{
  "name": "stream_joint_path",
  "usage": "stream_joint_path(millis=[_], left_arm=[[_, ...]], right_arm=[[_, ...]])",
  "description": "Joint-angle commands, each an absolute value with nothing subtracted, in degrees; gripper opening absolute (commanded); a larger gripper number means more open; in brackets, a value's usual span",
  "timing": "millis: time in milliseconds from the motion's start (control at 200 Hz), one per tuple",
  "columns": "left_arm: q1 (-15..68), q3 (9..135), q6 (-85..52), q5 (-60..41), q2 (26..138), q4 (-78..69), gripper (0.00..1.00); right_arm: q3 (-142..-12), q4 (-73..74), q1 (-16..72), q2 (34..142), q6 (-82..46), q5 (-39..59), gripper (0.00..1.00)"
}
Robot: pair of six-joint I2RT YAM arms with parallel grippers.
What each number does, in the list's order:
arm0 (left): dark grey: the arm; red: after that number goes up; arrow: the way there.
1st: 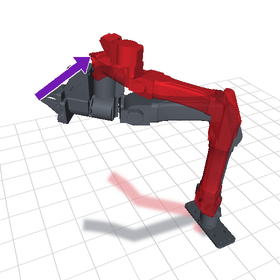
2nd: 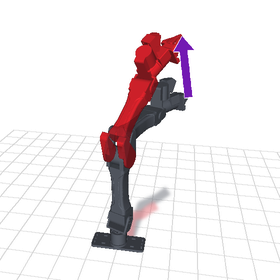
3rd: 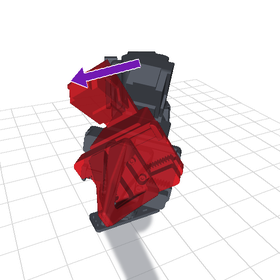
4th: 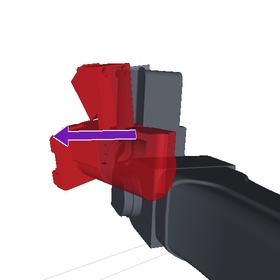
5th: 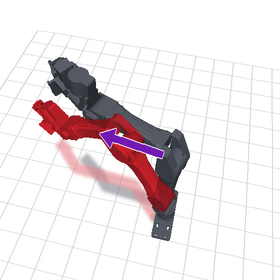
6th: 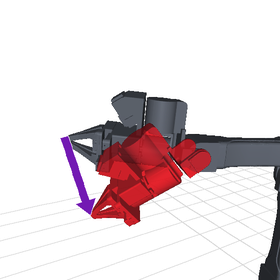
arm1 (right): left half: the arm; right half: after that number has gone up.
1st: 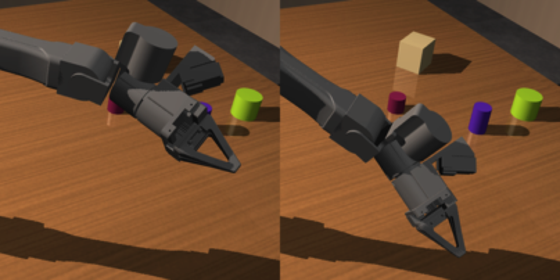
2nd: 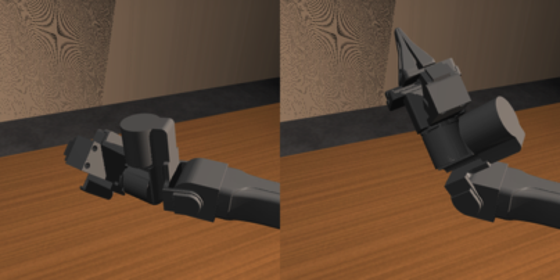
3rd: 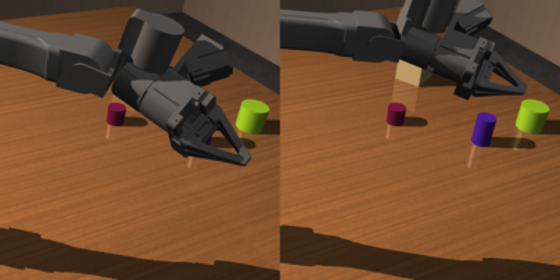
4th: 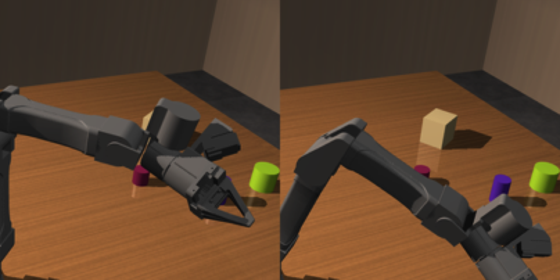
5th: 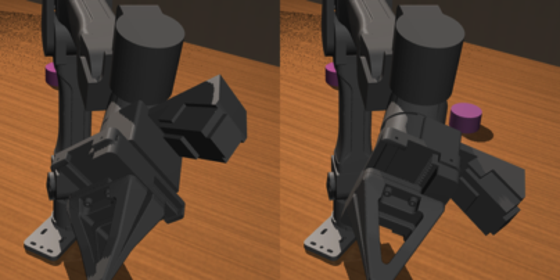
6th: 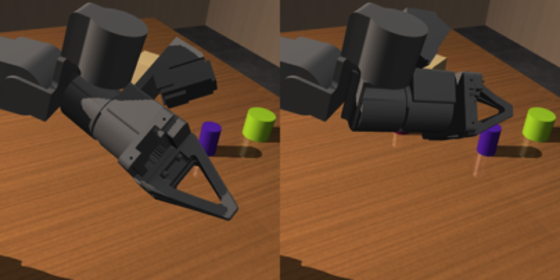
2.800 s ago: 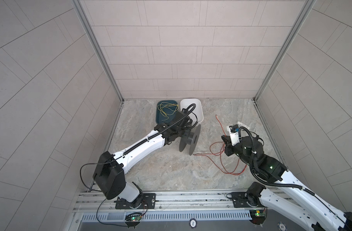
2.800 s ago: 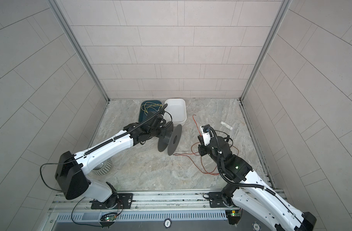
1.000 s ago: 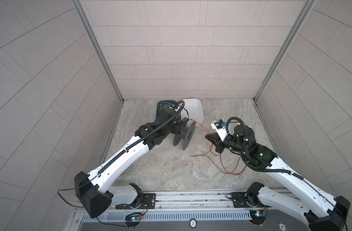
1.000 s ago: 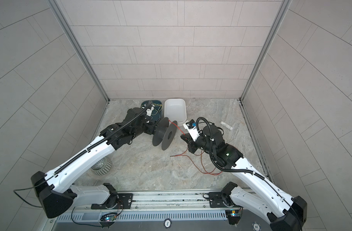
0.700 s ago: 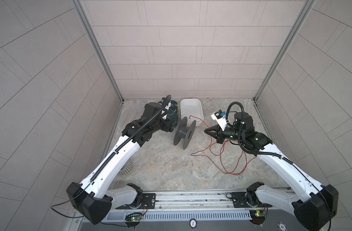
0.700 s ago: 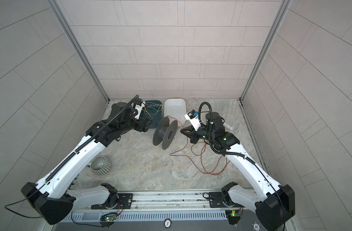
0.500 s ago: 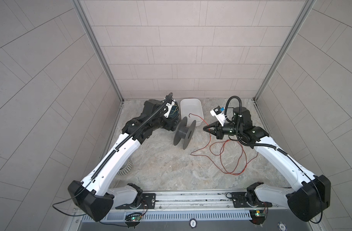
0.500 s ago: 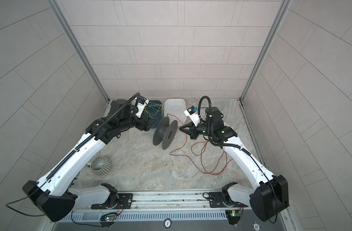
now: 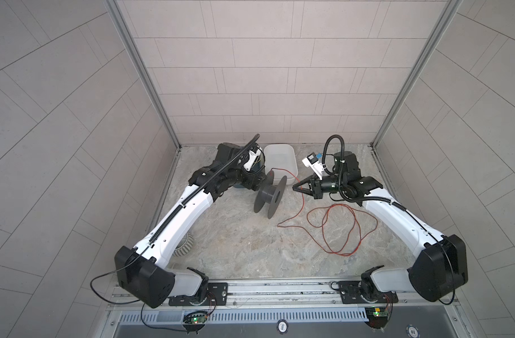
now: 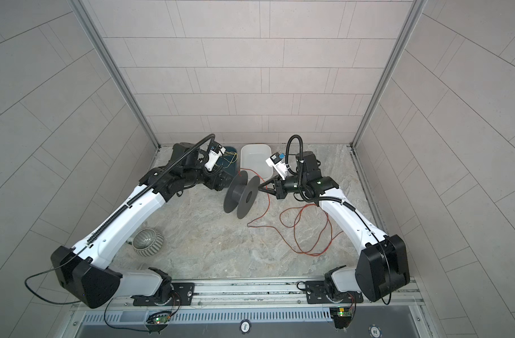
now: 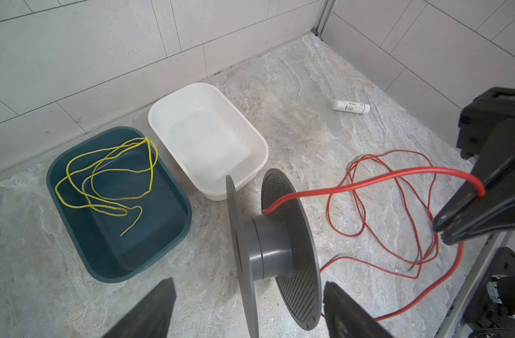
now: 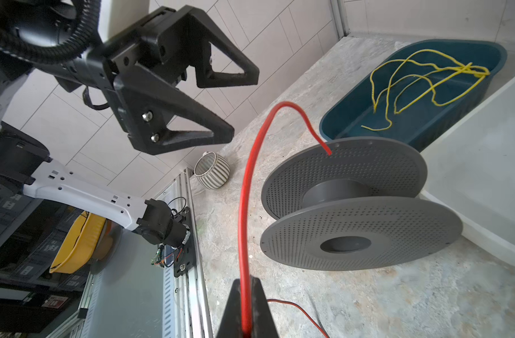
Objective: Wrap the cables
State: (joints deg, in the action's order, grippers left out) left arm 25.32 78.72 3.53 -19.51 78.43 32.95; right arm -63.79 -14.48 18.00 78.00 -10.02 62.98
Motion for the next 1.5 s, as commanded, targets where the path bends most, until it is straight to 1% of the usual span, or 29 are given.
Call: stream_joint_path(millis=[0, 110, 200, 415, 661, 906, 1201, 1416, 1491], left_arm=[[24.87, 79.69, 5.67, -23.12, 80.93, 31.60, 0.85], [24.79, 79.77, 5.17, -22.35, 83.03, 31.44, 0.84], [24.84, 77.32, 1.67, -21.17, 83.29, 27.51, 0.83], [24.88, 71.35, -2.80, -21.69, 82.22, 18.73, 0.76], [24.87, 71.36, -2.63, -20.15, 84.53, 18.09, 0.73], [25.11, 70.97, -4.70, -20.65, 87.04, 15.50, 0.69], [26.15, 70.57, -4.66, -18.10, 88.86, 14.68, 0.65], [26.75, 70.40, -5.14, -16.12, 89.56, 14.02, 0.60], [27.24, 69.91, -5.10, -15.11, 89.39, 13.64, 0.60]], right_arm=[[-62.77, -7.73, 18.52, 78.94, -14.16, 67.32, 0.00], [-62.44, -8.89, 18.63, 80.32, -13.10, 67.59, 0.00], [-61.39, -7.89, 18.72, 80.63, -13.40, 67.76, 0.00], [-60.41, -6.32, 18.87, 83.19, -14.48, 68.61, 0.00], [-59.24, -2.65, 19.33, 85.14, -16.53, 68.83, 0.00], [-58.71, 1.23, 19.93, 86.35, -19.19, 66.17, 0.00], [-59.24, 1.03, 20.74, 87.39, -19.30, 65.13, 0.00], [-58.95, 0.44, 20.74, 86.60, -18.71, 64.94, 0.00], [-58.66, 1.71, 20.74, 86.18, -19.31, 65.39, 0.00]])
